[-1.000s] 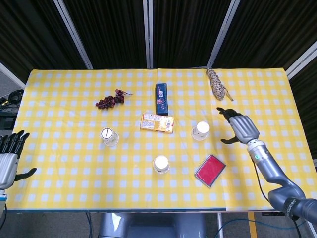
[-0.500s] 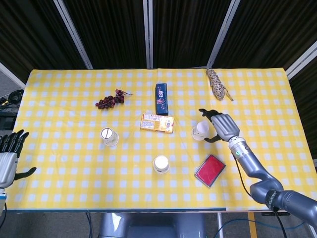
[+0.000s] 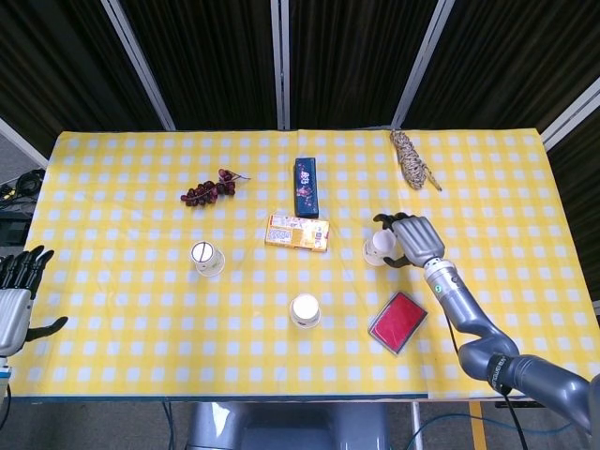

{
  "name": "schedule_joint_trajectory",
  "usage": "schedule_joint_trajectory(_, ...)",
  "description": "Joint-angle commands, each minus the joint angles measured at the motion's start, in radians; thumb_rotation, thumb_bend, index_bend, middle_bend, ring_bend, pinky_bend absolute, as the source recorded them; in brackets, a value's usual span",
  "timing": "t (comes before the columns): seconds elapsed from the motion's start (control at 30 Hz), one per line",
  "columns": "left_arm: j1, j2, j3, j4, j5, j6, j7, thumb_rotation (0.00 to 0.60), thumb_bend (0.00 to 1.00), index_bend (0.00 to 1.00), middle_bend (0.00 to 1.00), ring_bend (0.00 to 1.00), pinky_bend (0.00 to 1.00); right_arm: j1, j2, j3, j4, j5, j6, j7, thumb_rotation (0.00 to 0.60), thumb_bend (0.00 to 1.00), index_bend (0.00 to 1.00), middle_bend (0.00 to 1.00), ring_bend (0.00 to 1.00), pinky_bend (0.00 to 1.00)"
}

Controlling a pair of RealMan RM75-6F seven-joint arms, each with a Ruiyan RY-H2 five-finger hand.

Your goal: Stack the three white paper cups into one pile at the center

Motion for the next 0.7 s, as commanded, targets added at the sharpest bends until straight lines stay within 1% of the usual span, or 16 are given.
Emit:
schedule_joint_trajectory(0.03, 0.0, -0.001, 0.0, 0.0, 0.0, -0.001, 0.003, 0.6, 0.0, 0.0, 0.0, 0.0, 0.0, 0.0, -0.006, 0.002, -0.004, 0.006, 0.009, 0.001, 0.6, 0.18, 0.31, 0.41, 0.34, 0.44)
schedule_joint_trajectory(0.2, -0.002, -0.003, 0.001, -0.001, 0.001, -0.001, 0.006, 0.6, 0.0, 0.0, 0.0, 0.0, 0.0, 0.0, -0.004, 0.006, -0.02, 0.002, 0.03, 0.007, 0.6, 0.2, 0.33, 0.44, 0.37, 0.46)
schedule_joint_trajectory(0.27, -0.002, -0.003, 0.001, 0.0, 0.0, -0.002, 0.005, 0.6, 0.0, 0.0, 0.0, 0.0, 0.0, -0.003, 0.012, 0.01, -0.048, -0.008, 0.045, 0.02, 0.6, 0.21, 0.34, 0.44, 0.38, 0.47)
schedule_joint_trajectory(0.37, -0.003, -0.003, 0.001, 0.0, -0.002, -0.004, 0.004, 0.6, 0.0, 0.0, 0.0, 0.0, 0.0, -0.009, 0.052, 0.017, -0.119, -0.037, 0.072, 0.047, 0.6, 0.21, 0.34, 0.45, 0.38, 0.47)
schedule_joint_trajectory(0.43, -0.004, -0.003, 0.002, -0.001, -0.001, -0.007, 0.004, 0.6, 0.0, 0.0, 0.0, 0.0, 0.0, -0.014, 0.098, 0.019, -0.201, -0.071, 0.092, 0.068, 0.6, 0.21, 0.34, 0.45, 0.38, 0.47)
schedule_joint_trajectory(0.47, -0.004, -0.004, 0.002, -0.002, 0.0, -0.007, 0.004, 0.6, 0.0, 0.0, 0.0, 0.0, 0.0, -0.016, 0.132, 0.017, -0.266, -0.108, 0.109, 0.079, 0.6, 0.21, 0.34, 0.45, 0.38, 0.47)
schedule_joint_trajectory(0.57, -0.005, -0.004, 0.003, -0.002, 0.0, -0.009, 0.003, 0.6, 0.0, 0.0, 0.0, 0.0, 0.0, -0.019, 0.201, 0.001, -0.394, -0.178, 0.121, 0.1, 0.6, 0.21, 0.34, 0.45, 0.38, 0.47)
schedule_joint_trajectory(0.7, -0.006, -0.002, 0.004, -0.004, 0.001, -0.01, -0.001, 0.6, 0.0, 0.0, 0.0, 0.0, 0.0, 0.001, 0.249, -0.016, -0.507, -0.252, 0.107, 0.133, 0.6, 0.21, 0.34, 0.45, 0.38, 0.47)
